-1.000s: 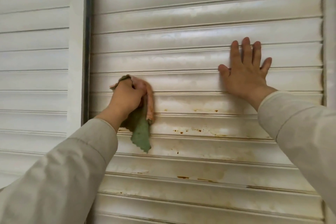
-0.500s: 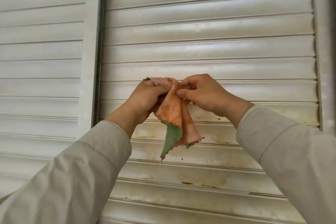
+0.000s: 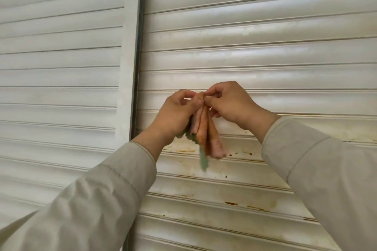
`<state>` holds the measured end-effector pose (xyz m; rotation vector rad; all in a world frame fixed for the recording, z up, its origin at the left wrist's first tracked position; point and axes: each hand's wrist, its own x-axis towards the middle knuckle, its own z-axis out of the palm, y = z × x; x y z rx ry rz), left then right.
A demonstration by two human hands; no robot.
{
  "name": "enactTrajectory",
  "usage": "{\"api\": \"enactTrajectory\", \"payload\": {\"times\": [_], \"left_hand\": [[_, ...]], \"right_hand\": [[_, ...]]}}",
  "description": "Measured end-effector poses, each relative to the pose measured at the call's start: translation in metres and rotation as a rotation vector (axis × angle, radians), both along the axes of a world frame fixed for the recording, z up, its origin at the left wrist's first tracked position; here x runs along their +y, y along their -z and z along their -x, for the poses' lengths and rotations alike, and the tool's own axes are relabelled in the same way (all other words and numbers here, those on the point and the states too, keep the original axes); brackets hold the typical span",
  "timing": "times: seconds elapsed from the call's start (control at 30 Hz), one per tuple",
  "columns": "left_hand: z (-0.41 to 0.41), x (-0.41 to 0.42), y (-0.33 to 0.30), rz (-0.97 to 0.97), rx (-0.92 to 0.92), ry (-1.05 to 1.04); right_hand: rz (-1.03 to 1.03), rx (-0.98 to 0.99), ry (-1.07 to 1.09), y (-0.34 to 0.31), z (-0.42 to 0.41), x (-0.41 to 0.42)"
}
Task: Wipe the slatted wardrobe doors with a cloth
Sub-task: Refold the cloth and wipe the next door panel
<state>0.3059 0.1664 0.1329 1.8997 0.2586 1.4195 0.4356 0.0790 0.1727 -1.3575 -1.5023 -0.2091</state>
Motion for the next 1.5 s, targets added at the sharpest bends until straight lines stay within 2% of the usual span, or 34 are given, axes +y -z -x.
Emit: {"api": "enactTrajectory", "payload": {"times": [0.07,0.13,0.23,0.3,0.37,0.43,0.57,0.7,1.03,1.17,1.33,1.43,1.5], "left_hand": [[0.000,0.004,0.003,0.018,-0.036,-0.034],[0.006,0.015,0.002,-0.033,-0.025,-0.177],[0.024,0.048,-0.001,-0.157,0.114,-0.540],[0.031,0.064,0.000,-0.265,0.220,-0.660],[0.026,0.068,0.002,-0.336,0.294,-0.661],[0.015,0.067,0.001,-0.409,0.339,-0.637],[0.000,0.074,-0.003,-0.466,0.355,-0.639],[-0.007,0.082,-0.013,-0.461,0.377,-0.672],[-0.040,0.062,-0.041,-0.587,0.580,-0.714],[-0.058,0.044,-0.042,-0.600,0.603,-0.741],[-0.041,0.047,-0.038,-0.465,0.579,-0.753],[-0.021,0.058,-0.034,-0.417,0.585,-0.831],[-0.017,0.059,-0.033,-0.421,0.605,-0.856]], "right_hand": [[0.037,-0.011,-0.008,0.004,0.006,0.004],[0.042,-0.067,0.034,0.006,0.004,0.008],[-0.066,-0.238,0.277,0.002,-0.017,0.005],[-0.152,-0.338,0.464,-0.004,-0.034,0.000],[-0.121,-0.398,0.631,-0.008,-0.050,-0.002],[-0.007,-0.416,0.733,-0.009,-0.063,0.001],[0.181,-0.505,0.782,-0.003,-0.081,0.005],[0.264,-0.518,0.762,-0.005,-0.084,0.008],[0.200,-0.554,0.770,0.002,-0.087,0.026],[0.192,-0.550,0.776,0.002,-0.086,0.026],[0.043,-0.572,0.791,0.008,-0.090,0.012],[-0.067,-0.471,0.916,0.017,-0.104,-0.009],[-0.038,-0.444,0.955,0.021,-0.113,-0.018]]}}
